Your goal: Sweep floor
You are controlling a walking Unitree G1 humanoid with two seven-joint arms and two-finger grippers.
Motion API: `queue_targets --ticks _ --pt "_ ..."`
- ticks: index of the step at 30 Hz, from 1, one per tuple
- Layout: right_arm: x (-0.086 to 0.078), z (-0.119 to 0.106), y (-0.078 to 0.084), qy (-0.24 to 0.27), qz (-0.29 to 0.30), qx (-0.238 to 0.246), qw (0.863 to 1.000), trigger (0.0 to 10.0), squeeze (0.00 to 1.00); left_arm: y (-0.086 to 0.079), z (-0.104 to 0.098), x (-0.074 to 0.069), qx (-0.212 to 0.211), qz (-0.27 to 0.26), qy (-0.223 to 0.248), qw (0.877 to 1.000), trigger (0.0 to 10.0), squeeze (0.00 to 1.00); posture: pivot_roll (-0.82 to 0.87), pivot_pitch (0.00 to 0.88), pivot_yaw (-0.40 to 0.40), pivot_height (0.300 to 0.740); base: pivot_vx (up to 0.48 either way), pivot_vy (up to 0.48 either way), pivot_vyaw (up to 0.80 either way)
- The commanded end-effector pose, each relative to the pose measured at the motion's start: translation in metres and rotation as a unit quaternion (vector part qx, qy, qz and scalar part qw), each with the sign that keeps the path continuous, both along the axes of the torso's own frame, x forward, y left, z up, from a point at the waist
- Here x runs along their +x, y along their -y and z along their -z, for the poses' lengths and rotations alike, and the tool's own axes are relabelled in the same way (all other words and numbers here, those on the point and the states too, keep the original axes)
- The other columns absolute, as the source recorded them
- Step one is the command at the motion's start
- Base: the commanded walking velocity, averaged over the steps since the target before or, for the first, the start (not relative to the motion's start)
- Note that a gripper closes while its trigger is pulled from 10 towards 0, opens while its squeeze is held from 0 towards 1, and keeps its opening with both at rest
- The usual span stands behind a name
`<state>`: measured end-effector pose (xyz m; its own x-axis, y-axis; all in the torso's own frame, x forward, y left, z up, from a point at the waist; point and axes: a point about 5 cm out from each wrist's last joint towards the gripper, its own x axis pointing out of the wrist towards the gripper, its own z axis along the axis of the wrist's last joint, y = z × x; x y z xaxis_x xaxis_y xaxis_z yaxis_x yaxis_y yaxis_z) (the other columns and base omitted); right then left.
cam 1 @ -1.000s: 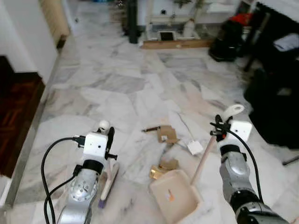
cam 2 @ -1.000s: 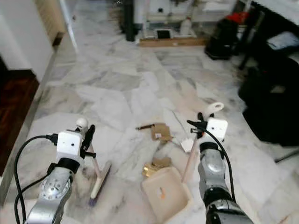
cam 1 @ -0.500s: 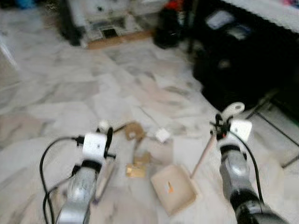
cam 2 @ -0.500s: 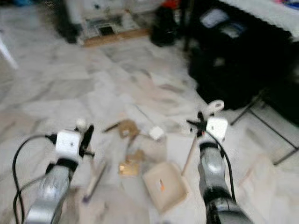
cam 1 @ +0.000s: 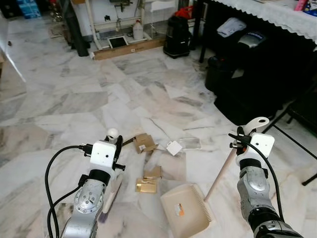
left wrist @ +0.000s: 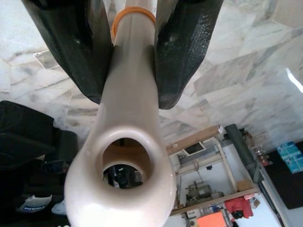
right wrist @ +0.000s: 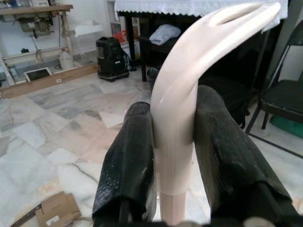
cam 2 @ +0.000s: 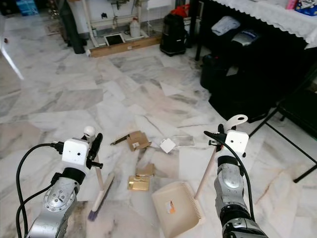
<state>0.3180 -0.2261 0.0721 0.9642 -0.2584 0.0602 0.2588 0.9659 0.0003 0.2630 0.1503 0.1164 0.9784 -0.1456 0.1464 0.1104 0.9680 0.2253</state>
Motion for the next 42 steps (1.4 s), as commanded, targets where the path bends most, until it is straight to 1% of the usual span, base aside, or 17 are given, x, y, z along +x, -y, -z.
queue_targets --ticks 1,4,11,18,21,25,32,37,39,42 --pt "0.000 -0.004 0.005 0.013 0.014 0.001 1.000 10.0 0.00 0.000 -0.006 0.000 0.003 0.006 0.019 1.000 10.0 0.00 0.09 0.046 0.012 0.740 0.000 0.000 0.00" --pt "-0.003 0.000 0.006 0.003 0.021 -0.010 1.000 10.0 0.00 -0.001 -0.007 -0.001 0.004 0.007 0.018 1.000 10.0 0.00 0.09 0.046 0.017 0.740 0.000 0.000 0.00" --pt "-0.010 0.009 0.010 -0.013 0.038 -0.011 0.999 10.0 0.00 0.000 -0.007 -0.001 0.007 0.010 0.016 1.000 10.0 0.00 0.10 0.063 0.023 0.740 0.000 0.000 0.00" --pt "-0.015 0.017 0.006 -0.025 0.034 -0.007 0.999 10.0 0.00 0.000 -0.008 -0.001 0.007 0.014 0.014 1.000 10.0 0.00 0.10 0.075 0.030 0.740 0.000 0.000 0.00" --pt "-0.018 0.025 0.003 -0.042 0.023 -0.008 0.999 10.0 0.00 0.000 -0.008 -0.002 0.008 0.016 0.013 1.000 10.0 0.00 0.11 0.079 0.032 0.740 0.000 0.000 0.00" --pt "-0.021 0.028 0.003 -0.049 0.022 -0.006 0.999 10.0 0.00 -0.001 -0.008 -0.002 0.008 0.017 0.013 1.000 10.0 0.00 0.11 0.084 0.031 0.740 0.000 0.000 0.00" --pt "-0.018 0.023 0.006 -0.038 0.029 -0.014 0.999 10.0 0.00 -0.001 -0.008 -0.002 0.008 0.019 0.010 1.000 10.0 0.00 0.11 0.084 0.032 0.740 0.000 0.000 0.00" --pt "-0.016 0.018 0.004 -0.030 0.013 -0.053 0.998 10.0 0.00 0.000 -0.009 -0.002 0.008 0.020 0.012 1.000 10.0 0.00 0.12 0.086 0.033 0.740 0.000 0.000 0.00" --pt "-0.016 0.018 0.003 -0.027 0.011 -0.055 0.998 10.0 0.00 0.000 -0.009 -0.002 0.007 0.020 0.012 1.000 10.0 0.00 0.12 0.085 0.033 0.740 0.000 0.000 0.00" --pt "-0.016 0.020 0.002 -0.032 0.016 -0.039 0.999 10.0 0.00 0.000 -0.009 -0.001 0.009 0.021 0.011 1.000 10.0 0.00 0.12 0.088 0.035 0.740 0.000 0.000 0.00"
